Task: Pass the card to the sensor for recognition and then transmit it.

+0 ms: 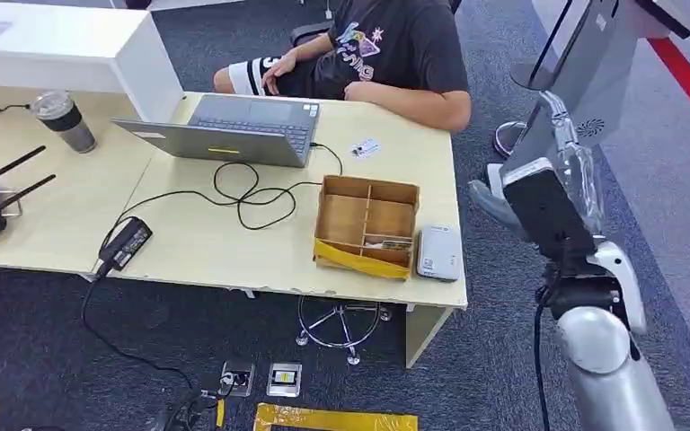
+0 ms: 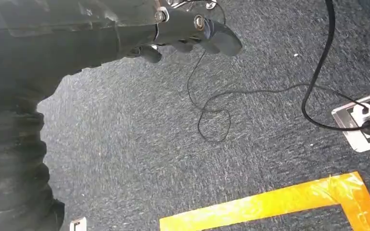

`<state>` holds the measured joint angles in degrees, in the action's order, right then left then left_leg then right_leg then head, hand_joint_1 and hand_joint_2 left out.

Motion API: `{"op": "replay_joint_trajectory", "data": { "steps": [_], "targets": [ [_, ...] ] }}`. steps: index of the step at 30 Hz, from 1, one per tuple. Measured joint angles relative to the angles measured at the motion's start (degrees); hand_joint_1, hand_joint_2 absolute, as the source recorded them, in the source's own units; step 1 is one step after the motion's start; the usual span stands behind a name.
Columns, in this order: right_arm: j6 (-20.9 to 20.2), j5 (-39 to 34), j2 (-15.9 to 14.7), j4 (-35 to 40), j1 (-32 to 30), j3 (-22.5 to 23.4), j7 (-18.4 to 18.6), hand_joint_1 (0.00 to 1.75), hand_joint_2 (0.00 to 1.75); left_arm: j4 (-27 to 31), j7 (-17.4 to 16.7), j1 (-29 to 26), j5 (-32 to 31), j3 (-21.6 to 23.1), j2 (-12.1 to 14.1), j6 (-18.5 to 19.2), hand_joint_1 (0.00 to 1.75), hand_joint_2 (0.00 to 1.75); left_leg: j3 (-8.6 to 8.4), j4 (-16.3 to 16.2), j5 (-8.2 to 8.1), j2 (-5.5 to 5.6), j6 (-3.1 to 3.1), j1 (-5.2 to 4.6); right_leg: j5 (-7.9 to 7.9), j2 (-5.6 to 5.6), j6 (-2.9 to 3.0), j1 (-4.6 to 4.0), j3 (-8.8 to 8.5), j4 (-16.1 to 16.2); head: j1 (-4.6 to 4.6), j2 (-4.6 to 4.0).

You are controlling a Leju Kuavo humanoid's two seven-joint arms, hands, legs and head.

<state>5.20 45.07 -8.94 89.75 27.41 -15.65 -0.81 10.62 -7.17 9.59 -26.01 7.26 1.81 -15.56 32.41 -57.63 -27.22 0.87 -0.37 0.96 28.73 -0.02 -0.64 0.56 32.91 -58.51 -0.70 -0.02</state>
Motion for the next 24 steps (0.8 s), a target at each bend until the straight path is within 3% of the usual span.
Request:
{"op": "replay_joint_trajectory", "data": {
  "steps": [6, 8, 13, 24],
  "targets": [
    [-3.52, -0.13, 2.4, 4.41, -2.18, -2.76, -1.77, 0.0, 1.75, 0.0, 0.0, 0.09, -0.02, -0.11, 0.0, 0.0, 0.0, 1.75, -0.01, 0.0, 0.0, -0.01, 0.0, 0.0, 0.0, 0.02, 0.0, 0.0, 0.0, 0.0, 0.02, 0.02],
    [-3.23, 2.88, 3.37, 4.24, -2.5, -4.45, -2.51, 0.0, 1.75, 0.02, 0.0, 0.22, -0.13, -0.13, -0.07, -0.02, 0.0, 1.75, 0.0, 0.01, 0.0, -0.01, 0.0, 0.0, 0.0, 0.01, 0.0, 0.0, 0.01, 0.0, 0.02, 0.0],
    [-0.89, 6.38, 5.07, 1.02, -2.59, -7.83, -4.04, 0.0, 1.75, 0.02, 0.0, 0.38, -0.24, -0.18, -0.09, -0.07, 0.0, 1.75, 0.0, 0.01, 0.01, -0.01, 0.0, 0.01, 0.01, 0.01, 0.01, -0.01, 0.01, -0.01, 0.0, 0.0],
    [-2.03, 11.21, 7.06, -5.6, -2.44, -12.98, -5.07, 0.0, 1.75, 0.02, 0.0, 0.44, -0.63, -0.42, -0.09, 0.04, 0.0, 1.75, 0.03, 0.01, 0.0, -0.01, 0.0, 0.0, 0.01, 0.0, 0.01, -0.01, 0.02, 0.0, 0.02, 0.0]
  ]
}}
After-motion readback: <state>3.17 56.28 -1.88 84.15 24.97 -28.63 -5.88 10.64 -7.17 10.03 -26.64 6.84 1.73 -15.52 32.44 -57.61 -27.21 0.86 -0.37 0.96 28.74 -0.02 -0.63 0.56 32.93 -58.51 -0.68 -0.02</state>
